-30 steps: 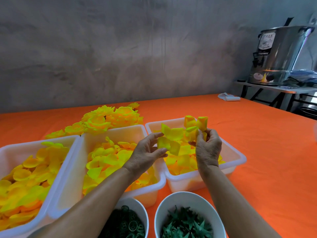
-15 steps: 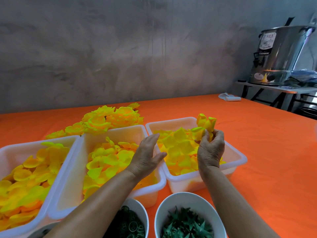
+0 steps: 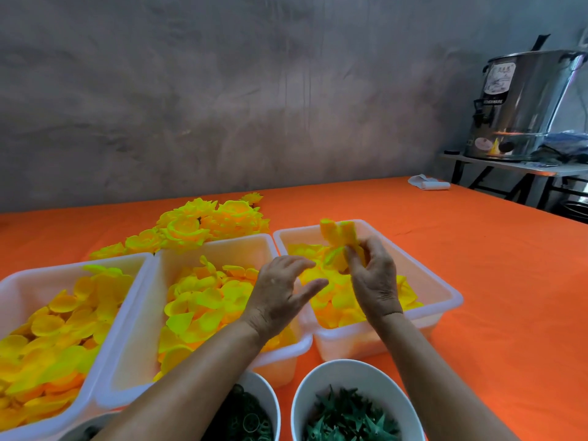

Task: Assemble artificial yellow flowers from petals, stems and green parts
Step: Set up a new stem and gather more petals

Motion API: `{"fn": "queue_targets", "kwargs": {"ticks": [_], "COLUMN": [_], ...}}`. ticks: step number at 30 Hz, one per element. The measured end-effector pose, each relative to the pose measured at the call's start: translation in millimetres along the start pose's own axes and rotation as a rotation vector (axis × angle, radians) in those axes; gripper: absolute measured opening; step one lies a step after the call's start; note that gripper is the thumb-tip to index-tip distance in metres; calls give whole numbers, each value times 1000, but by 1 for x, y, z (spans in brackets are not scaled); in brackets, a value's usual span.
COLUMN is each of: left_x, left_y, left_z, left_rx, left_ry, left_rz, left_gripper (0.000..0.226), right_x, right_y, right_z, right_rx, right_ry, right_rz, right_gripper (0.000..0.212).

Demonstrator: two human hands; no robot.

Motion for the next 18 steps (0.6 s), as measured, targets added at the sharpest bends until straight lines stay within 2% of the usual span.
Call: {"fn": "queue_targets", "kwargs": {"ticks": [1, 3, 6, 9, 13, 18], "left_x": [-2, -4, -6, -8, -11, -13], "left_y": [1, 3, 2, 0, -1, -1], "left_z": [-4, -8, -8, -4, -1, 1], "left_rx": [6, 28, 35, -88, -296, -348], "left_ry": [43, 46, 40, 201, 419, 536], "left_rz": [-18, -35, -94, -187, -205, -203], "left_gripper": [70, 68, 37, 11, 12, 13], "right_x": [2, 4, 6, 6, 5, 8], "right_y": [2, 5, 6, 5, 2, 2], "right_z": [2, 5, 6, 5, 0, -5], "right_rx": [-56, -130, -121, -8, 197, 219], "right_ry": [50, 94, 58, -73, -301, -295], "right_rz": [61, 127, 203, 231, 232, 304], "right_gripper": [7, 13, 22, 29, 18, 12]}}
Point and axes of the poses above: each hand's wrist, its own y-axis away from the middle knuckle, its own x-axis out of the palm, z = x × y, the point moved 1 cm from there along -y, towards the middle knuckle, and after that the axes turned 3 degrees about -z, right-handed, at the moved point
